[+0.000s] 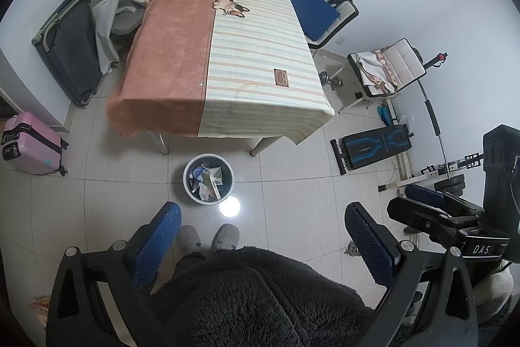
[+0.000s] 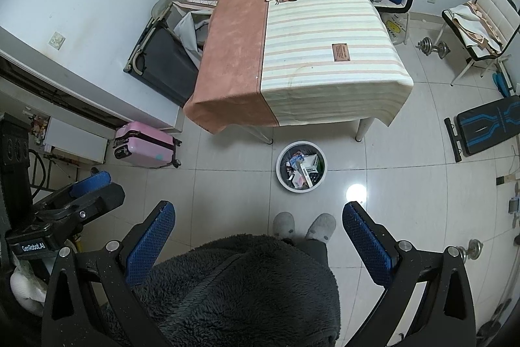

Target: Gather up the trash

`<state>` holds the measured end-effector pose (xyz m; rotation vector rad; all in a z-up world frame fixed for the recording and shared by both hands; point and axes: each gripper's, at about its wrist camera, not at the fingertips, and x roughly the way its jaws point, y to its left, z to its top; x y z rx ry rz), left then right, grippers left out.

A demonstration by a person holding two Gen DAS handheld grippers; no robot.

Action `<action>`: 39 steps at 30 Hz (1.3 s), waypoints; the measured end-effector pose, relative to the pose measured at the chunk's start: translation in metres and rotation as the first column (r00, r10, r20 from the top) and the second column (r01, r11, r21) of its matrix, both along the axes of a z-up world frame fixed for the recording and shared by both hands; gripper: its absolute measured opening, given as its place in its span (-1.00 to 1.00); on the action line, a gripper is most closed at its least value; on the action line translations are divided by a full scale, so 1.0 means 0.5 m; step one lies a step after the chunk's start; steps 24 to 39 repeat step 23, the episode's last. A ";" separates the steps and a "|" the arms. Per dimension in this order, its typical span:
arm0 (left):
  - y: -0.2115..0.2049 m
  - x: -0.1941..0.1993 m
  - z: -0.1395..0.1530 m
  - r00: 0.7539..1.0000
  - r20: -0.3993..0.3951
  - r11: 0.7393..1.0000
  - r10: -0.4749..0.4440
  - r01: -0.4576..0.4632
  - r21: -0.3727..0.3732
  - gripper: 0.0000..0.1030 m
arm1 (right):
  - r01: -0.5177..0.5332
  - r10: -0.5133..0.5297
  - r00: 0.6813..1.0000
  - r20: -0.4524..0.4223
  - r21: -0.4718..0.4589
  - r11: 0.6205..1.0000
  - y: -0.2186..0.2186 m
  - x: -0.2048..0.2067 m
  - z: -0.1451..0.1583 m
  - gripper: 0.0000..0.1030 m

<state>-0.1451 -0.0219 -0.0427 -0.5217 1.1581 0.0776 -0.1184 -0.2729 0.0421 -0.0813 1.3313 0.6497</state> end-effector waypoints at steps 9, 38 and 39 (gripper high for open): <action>0.003 -0.002 0.002 1.000 0.001 1.000 -0.004 0.004 0.001 1.00 | -0.001 0.001 1.000 0.002 0.002 1.000 0.002 0.006 0.006 1.00; 0.005 0.010 0.013 1.000 0.015 1.000 0.007 -0.007 0.011 1.00 | -0.006 0.006 1.000 0.001 0.006 1.000 0.009 0.012 0.011 1.00; 0.005 0.010 0.013 1.000 0.015 1.000 0.007 -0.007 0.011 1.00 | -0.006 0.006 1.000 0.001 0.006 1.000 0.009 0.012 0.011 1.00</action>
